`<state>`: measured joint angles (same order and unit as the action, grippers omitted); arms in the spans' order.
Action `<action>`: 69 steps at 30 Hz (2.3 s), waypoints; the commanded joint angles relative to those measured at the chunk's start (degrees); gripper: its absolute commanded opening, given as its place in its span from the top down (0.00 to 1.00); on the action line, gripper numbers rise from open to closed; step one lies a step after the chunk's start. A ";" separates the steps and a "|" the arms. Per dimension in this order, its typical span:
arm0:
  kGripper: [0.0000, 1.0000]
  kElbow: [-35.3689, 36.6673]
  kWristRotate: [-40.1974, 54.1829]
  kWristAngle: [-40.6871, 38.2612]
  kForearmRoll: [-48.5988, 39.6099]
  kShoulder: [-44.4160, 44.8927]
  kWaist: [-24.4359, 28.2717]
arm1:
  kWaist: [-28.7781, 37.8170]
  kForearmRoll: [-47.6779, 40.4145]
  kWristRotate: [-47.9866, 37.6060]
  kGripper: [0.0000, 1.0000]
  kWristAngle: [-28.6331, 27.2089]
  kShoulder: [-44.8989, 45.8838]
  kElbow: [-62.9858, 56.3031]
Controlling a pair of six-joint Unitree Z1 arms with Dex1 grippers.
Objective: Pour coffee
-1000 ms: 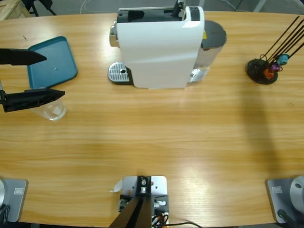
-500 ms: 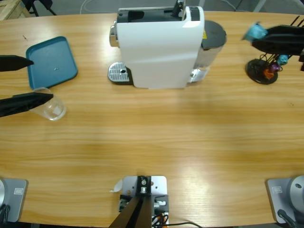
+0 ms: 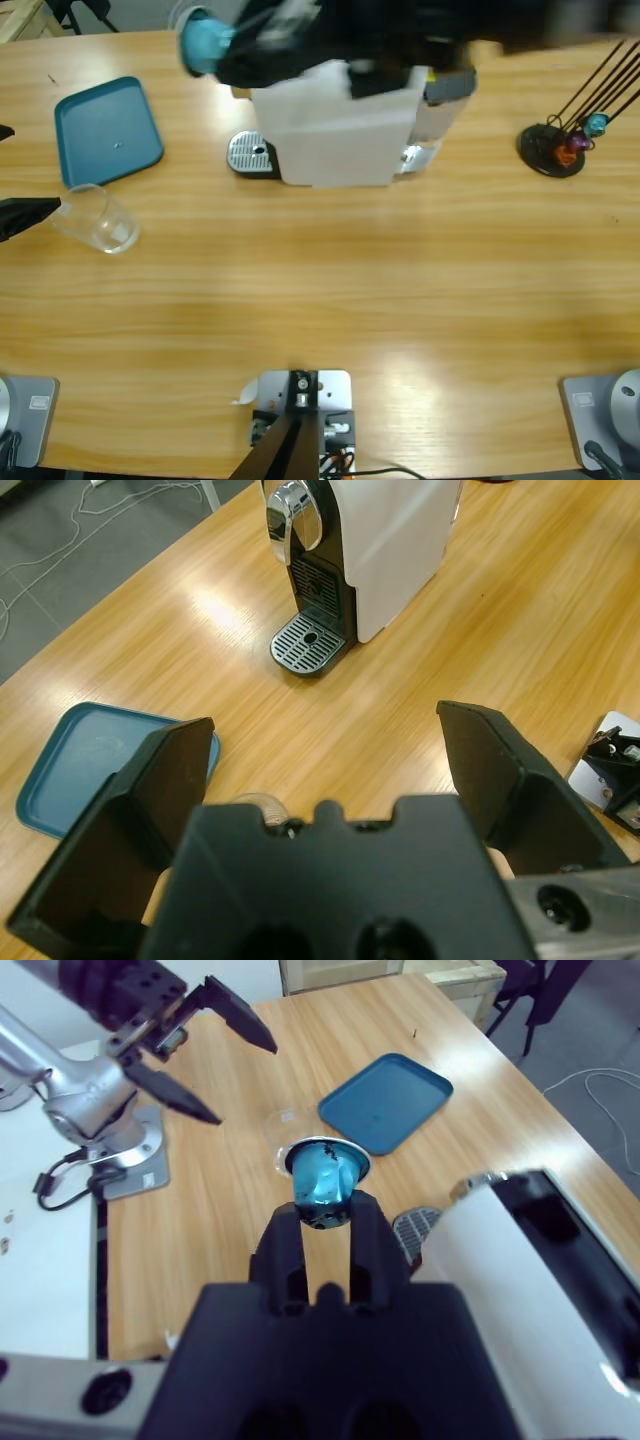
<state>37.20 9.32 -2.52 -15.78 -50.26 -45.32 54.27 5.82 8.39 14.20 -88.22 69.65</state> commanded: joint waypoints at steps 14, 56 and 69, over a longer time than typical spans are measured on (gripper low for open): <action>0.03 -2.17 -1.85 1.55 0.73 -0.27 0.20 | -7.01 -2.36 6.10 1.00 -12.78 -12.01 4.49; 0.03 -5.44 -2.74 1.47 2.62 0.39 0.20 | -7.69 0.56 7.84 1.00 -21.85 -13.65 4.56; 0.03 -6.20 -3.34 1.24 3.56 0.34 0.21 | -7.59 -0.63 7.61 0.21 -27.30 -13.93 4.37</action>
<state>33.34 6.82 -1.81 -12.74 -50.11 -45.32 49.29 5.39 16.47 -6.69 -99.89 74.23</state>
